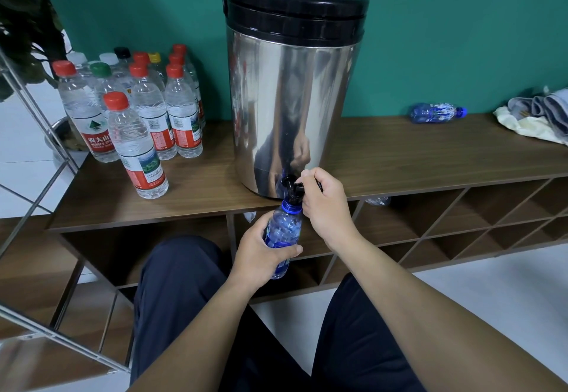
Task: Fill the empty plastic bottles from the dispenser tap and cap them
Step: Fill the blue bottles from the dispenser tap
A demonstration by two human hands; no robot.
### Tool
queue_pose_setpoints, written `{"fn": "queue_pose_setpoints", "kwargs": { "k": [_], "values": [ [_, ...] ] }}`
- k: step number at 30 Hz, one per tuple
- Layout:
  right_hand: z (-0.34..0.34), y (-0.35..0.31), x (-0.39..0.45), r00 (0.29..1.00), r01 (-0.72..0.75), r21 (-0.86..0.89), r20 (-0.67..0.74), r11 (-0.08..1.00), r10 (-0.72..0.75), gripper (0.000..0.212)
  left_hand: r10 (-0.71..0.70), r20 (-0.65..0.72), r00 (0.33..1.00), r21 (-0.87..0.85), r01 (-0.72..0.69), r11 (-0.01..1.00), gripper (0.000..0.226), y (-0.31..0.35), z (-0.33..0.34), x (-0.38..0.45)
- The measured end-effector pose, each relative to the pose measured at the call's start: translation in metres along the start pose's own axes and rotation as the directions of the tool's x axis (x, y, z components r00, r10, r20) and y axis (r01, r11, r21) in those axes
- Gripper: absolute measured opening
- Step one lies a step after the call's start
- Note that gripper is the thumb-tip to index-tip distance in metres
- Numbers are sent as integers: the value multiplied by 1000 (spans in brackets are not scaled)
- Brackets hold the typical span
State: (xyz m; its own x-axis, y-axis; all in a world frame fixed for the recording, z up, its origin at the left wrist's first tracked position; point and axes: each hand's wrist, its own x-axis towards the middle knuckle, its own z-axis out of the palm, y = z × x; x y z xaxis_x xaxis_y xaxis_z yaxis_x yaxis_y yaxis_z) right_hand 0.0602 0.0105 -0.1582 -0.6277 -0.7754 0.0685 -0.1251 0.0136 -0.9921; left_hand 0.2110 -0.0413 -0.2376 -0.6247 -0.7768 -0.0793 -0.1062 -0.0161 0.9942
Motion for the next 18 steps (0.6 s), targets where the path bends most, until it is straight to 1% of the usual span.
{"fn": "queue_pose_setpoints", "kwargs": {
  "k": [5,18],
  "values": [
    [0,0,0,1000,9,4,-8,1000,-9,31,11,2,1000,-6,-11,1000,79,-4,0,2],
    [0,3,0,1000,10,11,-7,1000,-10,32,7,5,1000,5,-7,1000,78,-5,0,2]
  ]
}}
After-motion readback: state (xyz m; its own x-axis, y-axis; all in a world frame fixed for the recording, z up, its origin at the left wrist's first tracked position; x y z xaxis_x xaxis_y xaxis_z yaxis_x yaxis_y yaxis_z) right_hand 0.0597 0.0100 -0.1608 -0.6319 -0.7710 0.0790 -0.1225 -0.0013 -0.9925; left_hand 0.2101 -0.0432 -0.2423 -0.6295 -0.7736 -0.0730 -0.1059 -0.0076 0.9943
